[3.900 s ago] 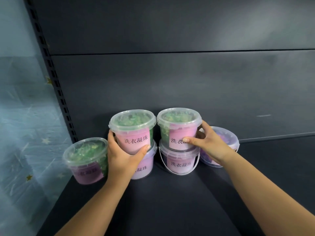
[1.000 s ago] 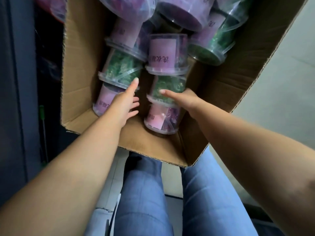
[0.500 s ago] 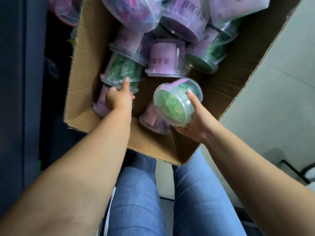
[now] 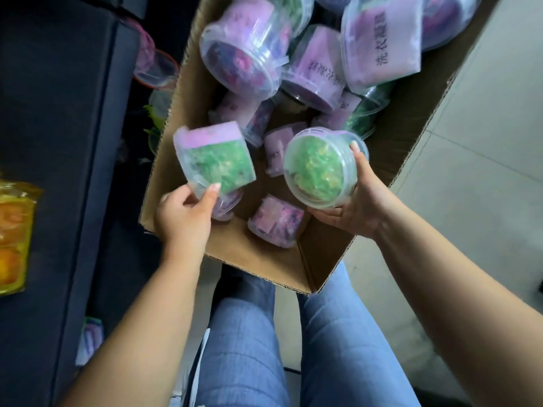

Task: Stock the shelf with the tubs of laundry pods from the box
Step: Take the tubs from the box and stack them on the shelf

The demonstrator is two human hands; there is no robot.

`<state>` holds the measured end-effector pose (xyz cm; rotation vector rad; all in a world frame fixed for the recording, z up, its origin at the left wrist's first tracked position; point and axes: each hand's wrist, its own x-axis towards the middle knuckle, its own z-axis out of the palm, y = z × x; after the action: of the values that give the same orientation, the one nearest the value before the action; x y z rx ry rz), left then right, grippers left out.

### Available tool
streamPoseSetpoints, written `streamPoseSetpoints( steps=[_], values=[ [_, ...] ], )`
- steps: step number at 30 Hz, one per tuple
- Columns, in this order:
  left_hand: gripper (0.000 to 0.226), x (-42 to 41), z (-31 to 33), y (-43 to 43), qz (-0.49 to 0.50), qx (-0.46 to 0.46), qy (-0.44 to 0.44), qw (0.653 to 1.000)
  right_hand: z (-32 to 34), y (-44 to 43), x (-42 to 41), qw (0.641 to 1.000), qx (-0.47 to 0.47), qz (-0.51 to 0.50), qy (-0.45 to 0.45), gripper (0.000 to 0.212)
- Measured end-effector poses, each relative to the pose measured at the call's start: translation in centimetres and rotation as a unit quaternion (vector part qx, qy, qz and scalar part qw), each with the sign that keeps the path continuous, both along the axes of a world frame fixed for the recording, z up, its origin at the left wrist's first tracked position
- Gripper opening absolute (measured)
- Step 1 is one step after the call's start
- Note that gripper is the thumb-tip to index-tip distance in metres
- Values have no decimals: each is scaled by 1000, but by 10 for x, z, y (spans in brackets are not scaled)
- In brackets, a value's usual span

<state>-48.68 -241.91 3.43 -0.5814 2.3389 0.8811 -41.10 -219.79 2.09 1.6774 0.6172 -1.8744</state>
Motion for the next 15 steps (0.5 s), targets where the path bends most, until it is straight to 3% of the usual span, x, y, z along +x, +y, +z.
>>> streamPoseSetpoints(
  steps=[3, 6, 9, 12, 15],
  values=[
    [41, -9, 19, -16, -195, -107, 94, 970, -5, -8, -21, 1000, -5, 16, 6, 76],
    [39, -18, 8, -31, -284, -96, 114, 947, -13, -25, -43, 999, 27, 26, 18, 70],
    [37, -16, -17, -36, -323, -71, 71, 941, -19, -43, -59, 996, 66, 62, 15, 83],
    [37, -20, -32, -33, -315, -54, 106, 942, -19, -54, -64, 992, 102, 72, -1, 88],
    [55, -30, -36, -24, -289, -88, 55, 952, -31, -52, -56, 972, 177, 152, -20, 104]
  ],
)
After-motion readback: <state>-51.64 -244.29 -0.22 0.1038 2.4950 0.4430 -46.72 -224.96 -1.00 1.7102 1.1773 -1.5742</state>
